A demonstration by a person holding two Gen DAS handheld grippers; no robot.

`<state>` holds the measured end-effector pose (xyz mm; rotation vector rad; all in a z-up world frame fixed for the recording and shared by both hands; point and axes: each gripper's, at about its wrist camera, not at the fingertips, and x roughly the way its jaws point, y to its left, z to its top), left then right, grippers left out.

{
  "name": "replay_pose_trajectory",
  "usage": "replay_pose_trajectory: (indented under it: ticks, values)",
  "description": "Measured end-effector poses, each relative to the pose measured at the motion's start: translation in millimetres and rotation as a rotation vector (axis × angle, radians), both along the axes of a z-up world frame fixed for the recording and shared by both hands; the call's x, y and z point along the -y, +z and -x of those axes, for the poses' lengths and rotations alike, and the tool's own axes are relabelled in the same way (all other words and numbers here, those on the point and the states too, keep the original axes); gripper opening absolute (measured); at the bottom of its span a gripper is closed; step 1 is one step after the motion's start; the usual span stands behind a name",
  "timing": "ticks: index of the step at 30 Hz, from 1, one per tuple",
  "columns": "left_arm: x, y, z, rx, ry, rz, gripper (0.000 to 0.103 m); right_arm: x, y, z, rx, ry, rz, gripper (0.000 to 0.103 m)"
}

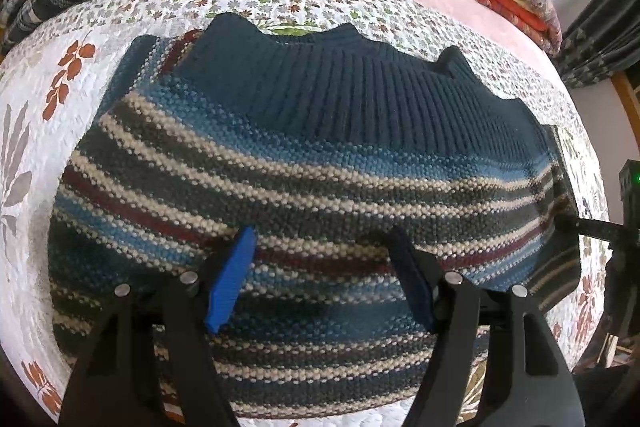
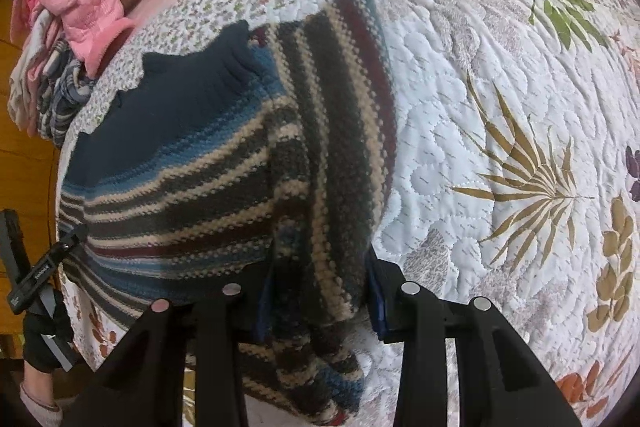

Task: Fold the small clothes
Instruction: 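Grasp a side edge with the right tool and fold it across the body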

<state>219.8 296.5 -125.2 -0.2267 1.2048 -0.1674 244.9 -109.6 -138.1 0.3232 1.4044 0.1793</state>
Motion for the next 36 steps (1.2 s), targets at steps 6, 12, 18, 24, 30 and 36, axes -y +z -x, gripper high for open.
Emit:
replay_pose_trajectory:
  ticks: [6, 12, 18, 24, 30, 36]
  values:
    - [-8, 13, -3, 0.028, 0.026, 0.059, 0.069, -9, 28, 1, 0.017, 0.004, -0.019, 0.036]
    - [-10, 25, -4, 0.047, 0.039, 0.107, 0.069, -48, 70, 0, 0.071, 0.074, -0.074, 0.035]
    - [-19, 30, -4, 0.055, 0.064, 0.149, 0.069, -116, 103, 3, 0.108, 0.221, -0.039, 0.032]
    - [-29, 31, -5, 0.051, 0.092, 0.192, 0.069, -186, 92, 7, 0.089, 0.345, 0.05, 0.027]
    - [-37, 31, -6, 0.044, 0.111, 0.223, 0.069, -213, 54, 1, 0.018, 0.333, 0.045, 0.031]
    - [-37, 35, -7, 0.047, 0.122, 0.283, 0.069, -213, 47, 1, 0.0, 0.328, -0.008, 0.049]
